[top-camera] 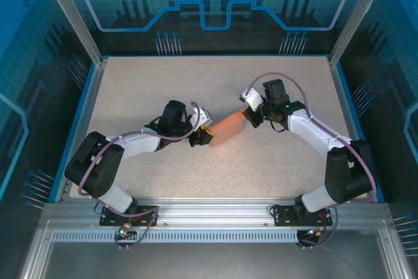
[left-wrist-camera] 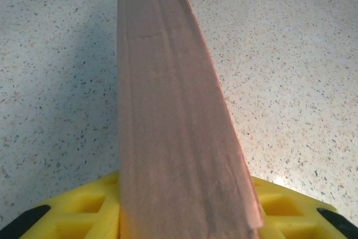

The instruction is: Fold the paper box

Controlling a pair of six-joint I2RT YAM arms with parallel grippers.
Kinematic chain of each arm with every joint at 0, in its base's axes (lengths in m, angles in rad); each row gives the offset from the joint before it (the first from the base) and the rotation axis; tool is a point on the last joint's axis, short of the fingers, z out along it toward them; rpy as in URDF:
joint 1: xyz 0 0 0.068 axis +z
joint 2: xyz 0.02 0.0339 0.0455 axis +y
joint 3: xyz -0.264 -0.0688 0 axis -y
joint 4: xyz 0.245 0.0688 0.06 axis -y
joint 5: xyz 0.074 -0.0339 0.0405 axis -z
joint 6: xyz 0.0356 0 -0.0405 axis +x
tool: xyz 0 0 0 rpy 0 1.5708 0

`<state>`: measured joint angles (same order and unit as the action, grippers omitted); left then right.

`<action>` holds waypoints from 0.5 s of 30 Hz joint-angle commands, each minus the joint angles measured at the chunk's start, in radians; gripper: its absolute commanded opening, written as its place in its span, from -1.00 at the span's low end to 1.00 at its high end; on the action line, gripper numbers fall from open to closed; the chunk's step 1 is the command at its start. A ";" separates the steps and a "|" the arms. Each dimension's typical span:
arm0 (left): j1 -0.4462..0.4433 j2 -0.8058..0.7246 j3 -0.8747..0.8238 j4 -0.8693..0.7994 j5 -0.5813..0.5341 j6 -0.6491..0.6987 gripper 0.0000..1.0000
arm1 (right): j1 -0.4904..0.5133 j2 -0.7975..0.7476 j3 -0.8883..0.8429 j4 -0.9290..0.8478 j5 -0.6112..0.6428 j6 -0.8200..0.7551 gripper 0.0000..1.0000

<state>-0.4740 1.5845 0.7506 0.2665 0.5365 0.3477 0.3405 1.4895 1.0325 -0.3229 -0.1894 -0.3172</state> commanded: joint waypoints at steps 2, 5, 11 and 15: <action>-0.013 0.026 0.033 -0.030 -0.054 0.024 -0.16 | 0.036 -0.038 0.055 -0.120 0.056 0.128 -0.90; -0.017 0.031 0.033 -0.026 -0.056 0.023 -0.14 | 0.045 -0.034 0.068 -0.146 0.060 0.168 -0.90; -0.019 0.039 0.033 -0.024 -0.069 0.022 -0.12 | 0.055 -0.010 0.103 -0.197 0.074 0.220 -0.91; -0.020 0.041 0.034 -0.030 -0.075 0.028 -0.12 | 0.058 0.016 0.147 -0.252 0.087 0.241 -0.91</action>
<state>-0.4950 1.6039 0.7631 0.2668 0.5201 0.3714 0.3790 1.4918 1.1240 -0.4961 -0.0864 -0.1215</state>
